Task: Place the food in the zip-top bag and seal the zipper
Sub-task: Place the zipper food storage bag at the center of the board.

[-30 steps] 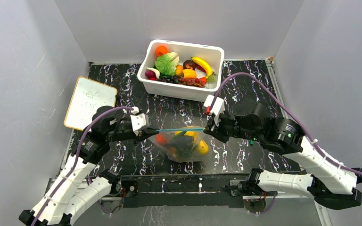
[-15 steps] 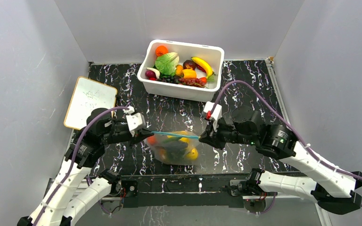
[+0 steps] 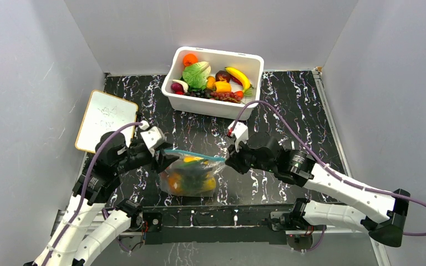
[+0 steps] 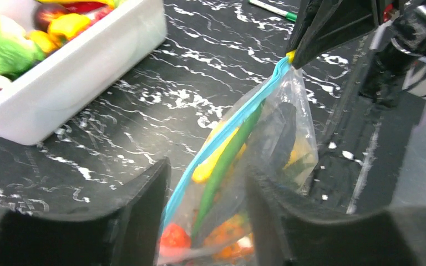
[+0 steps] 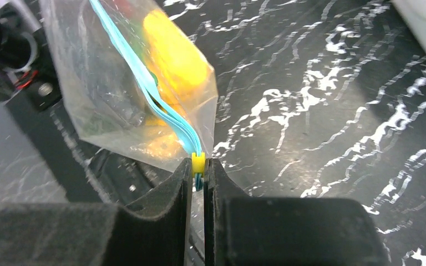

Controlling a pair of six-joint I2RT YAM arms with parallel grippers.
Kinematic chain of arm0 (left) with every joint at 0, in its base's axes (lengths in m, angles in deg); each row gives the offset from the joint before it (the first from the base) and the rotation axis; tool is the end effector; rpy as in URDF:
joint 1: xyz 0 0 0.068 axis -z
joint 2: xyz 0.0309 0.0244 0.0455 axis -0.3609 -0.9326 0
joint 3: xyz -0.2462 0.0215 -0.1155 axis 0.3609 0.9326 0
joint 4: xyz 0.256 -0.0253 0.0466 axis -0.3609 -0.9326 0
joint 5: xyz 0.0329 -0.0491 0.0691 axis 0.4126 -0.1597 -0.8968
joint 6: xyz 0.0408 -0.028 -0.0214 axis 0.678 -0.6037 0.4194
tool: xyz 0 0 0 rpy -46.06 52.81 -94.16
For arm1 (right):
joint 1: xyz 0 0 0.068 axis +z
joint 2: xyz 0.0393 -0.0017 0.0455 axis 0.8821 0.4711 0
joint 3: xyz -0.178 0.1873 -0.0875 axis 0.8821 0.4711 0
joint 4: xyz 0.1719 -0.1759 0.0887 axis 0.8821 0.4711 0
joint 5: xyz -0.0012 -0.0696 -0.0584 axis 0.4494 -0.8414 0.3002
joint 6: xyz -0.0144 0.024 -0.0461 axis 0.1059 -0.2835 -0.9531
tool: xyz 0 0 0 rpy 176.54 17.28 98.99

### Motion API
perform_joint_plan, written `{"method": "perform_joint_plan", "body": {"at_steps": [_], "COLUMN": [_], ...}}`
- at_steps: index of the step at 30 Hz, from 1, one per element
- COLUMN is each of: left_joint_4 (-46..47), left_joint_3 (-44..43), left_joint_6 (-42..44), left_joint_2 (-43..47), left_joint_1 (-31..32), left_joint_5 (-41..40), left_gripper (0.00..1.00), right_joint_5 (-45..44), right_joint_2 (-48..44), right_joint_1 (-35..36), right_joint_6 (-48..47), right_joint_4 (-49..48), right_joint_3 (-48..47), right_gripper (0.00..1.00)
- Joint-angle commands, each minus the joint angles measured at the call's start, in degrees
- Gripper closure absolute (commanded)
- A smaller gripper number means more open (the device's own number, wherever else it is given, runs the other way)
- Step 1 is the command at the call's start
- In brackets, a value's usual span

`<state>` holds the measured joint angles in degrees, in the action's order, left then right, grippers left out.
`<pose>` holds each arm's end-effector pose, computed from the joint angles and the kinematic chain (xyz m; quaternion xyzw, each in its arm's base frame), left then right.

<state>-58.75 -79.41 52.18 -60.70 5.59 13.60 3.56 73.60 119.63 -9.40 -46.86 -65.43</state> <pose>0.1022 -0.0728 0.3629 0.4269 0.6470 -0.2794 0.5667 0.1077 0.1722 0.3209 -0.3699 0.8010 0.2664 0.3881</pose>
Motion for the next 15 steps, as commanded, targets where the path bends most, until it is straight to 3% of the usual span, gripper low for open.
{"method": "perform_joint_plan", "body": {"at_steps": [1, 4, 5, 15], "left_joint_4": [6.9, 6.1, 6.0, 7.2], "left_joint_3": [-1.0, -2.5, -2.7, 1.1], "left_joint_6": [-6.2, -7.5, -8.0, -16.7], "left_joint_2": [0.8, 0.1, -0.2, 1.3], "left_joint_1": [-0.2, -0.2, -0.2, -0.2], "left_joint_5": [-4.9, -5.5, -6.1, -15.2], "left_gripper": [0.40, 0.16, 0.03, 0.02], "right_joint_5": [-14.7, -15.4, -15.8, -20.3], "right_joint_2": [0.2, 0.6, 0.9, 2.8], "right_joint_1": [-0.2, -0.2, -0.1, -0.2], "right_joint_6": [1.5, 1.0, 1.1, 5.1], "right_joint_4": [-5.0, -6.1, -6.4, -6.1], "right_joint_3": [-1.8, -1.4, -1.3, 0.5], "right_gripper": [1.00, 1.00, 1.00, 1.00]}}
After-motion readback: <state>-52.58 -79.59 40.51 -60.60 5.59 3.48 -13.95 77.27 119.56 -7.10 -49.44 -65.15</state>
